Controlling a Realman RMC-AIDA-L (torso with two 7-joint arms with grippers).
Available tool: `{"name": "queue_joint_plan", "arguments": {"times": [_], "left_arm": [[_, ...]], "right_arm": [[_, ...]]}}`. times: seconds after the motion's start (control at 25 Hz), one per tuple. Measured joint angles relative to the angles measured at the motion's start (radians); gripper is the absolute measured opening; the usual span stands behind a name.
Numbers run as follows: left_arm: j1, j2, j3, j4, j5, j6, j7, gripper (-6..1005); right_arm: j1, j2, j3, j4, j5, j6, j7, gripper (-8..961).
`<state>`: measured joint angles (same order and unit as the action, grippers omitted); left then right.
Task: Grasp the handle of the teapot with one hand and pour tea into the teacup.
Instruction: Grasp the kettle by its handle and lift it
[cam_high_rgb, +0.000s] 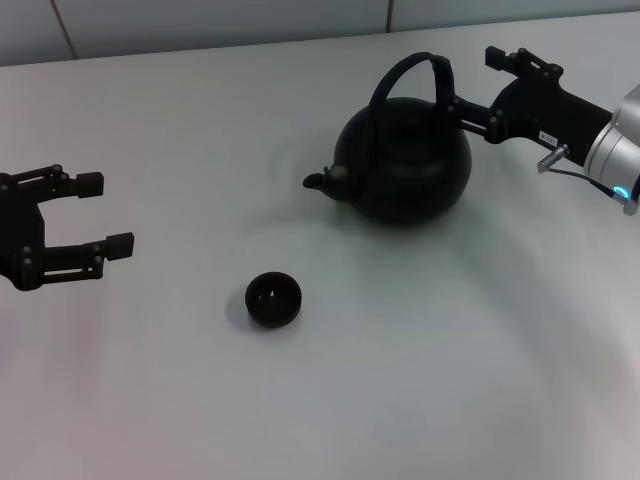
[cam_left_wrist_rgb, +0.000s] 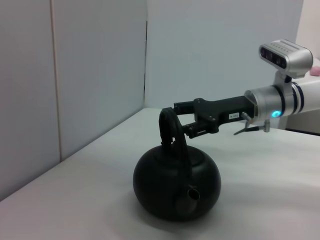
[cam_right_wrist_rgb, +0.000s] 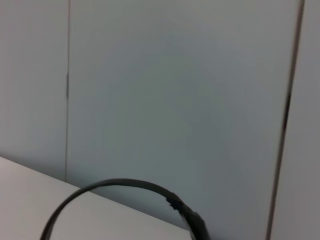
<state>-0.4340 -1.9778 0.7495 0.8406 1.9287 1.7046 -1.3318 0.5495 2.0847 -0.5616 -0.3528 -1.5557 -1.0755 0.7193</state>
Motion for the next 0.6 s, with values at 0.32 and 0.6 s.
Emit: {"name": "queue_joint_plan", "arguments": {"times": [0.32, 0.6], "left_arm": [[0.003, -0.003, -0.006, 0.000, -0.001, -0.003, 0.000, 818], [0.003, -0.003, -0.006, -0.001, -0.001, -0.006, 0.000, 817]], "right_arm": [[0.021, -0.001, 0.000, 0.005, 0.001, 0.009, 0.000, 827], [0.030, -0.002, 0.000, 0.012, -0.003, 0.017, 0.000, 822]]}}
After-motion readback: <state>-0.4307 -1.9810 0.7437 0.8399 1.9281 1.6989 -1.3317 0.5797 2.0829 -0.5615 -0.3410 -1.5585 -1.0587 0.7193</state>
